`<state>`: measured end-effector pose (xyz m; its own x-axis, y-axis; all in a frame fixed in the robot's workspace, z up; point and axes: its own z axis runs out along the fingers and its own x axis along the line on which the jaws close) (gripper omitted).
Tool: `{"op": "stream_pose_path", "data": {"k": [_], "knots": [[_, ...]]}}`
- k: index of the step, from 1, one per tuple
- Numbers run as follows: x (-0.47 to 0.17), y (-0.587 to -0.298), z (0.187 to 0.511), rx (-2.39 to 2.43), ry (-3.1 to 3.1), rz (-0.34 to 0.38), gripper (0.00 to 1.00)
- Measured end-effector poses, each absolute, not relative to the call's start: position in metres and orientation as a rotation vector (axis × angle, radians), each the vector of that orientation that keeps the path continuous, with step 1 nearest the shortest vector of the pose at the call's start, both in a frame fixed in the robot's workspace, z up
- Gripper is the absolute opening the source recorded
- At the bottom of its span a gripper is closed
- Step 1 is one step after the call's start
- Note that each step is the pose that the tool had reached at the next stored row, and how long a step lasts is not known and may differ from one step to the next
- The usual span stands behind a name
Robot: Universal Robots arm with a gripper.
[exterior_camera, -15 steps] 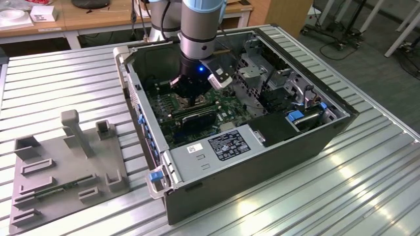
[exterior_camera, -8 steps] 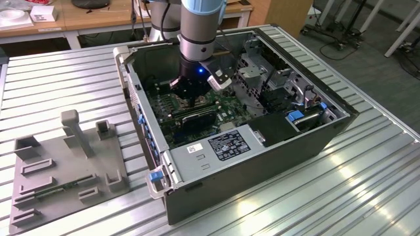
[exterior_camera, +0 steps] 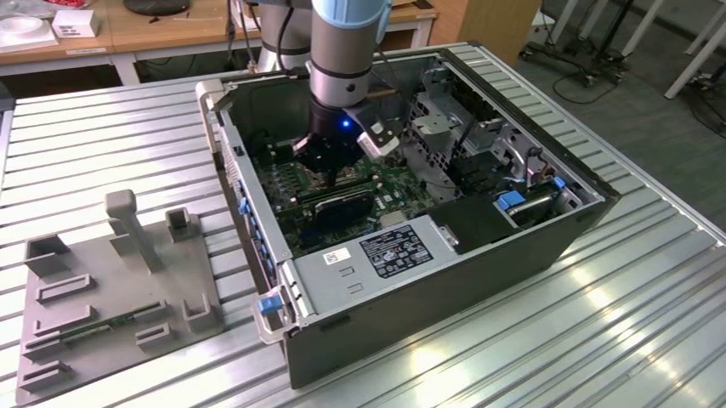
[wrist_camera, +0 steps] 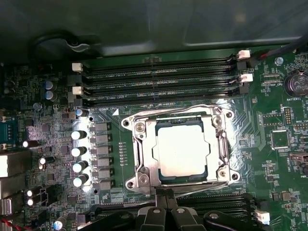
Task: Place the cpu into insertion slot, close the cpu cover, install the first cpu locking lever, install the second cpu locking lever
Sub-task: 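Install the second cpu locking lever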
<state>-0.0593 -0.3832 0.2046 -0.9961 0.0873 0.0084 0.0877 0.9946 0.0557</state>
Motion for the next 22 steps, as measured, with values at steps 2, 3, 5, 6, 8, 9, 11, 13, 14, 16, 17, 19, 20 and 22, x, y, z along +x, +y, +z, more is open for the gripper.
{"op": "stream_pose_path", "data": {"k": [2, 3, 5, 6, 8, 9, 11, 13, 14, 16, 17, 19, 20, 22], "knots": [[-0.059, -0.383, 0.205, -0.137, -3.131, -0.088, 0.11], [-0.060, -0.383, 0.204, -0.137, -3.131, -0.088, 0.11], [-0.061, -0.383, 0.204, -0.141, -3.131, -0.088, 0.11], [-0.062, -0.383, 0.204, -0.142, -3.131, -0.089, 0.11], [-0.064, -0.383, 0.204, -0.146, -3.131, -0.089, 0.11], [-0.066, -0.383, 0.204, -0.149, -3.131, -0.089, 0.11], [-0.068, -0.383, 0.204, -0.154, -3.131, -0.089, 0.11], [-0.069, -0.383, 0.204, -0.158, -3.131, -0.089, 0.11], [-0.070, -0.383, 0.204, -0.159, -3.131, -0.089, 0.11], [-0.071, -0.383, 0.204, -0.162, -3.131, -0.089, 0.11], [-0.071, -0.383, 0.204, -0.164, -3.130, -0.089, 0.11], [-0.073, -0.383, 0.204, -0.168, -3.130, -0.089, 0.11], [-0.073, -0.382, 0.204, -0.170, -3.130, -0.089, 0.11], [-0.075, -0.382, 0.204, -0.173, -3.130, -0.089, 0.11]]}}
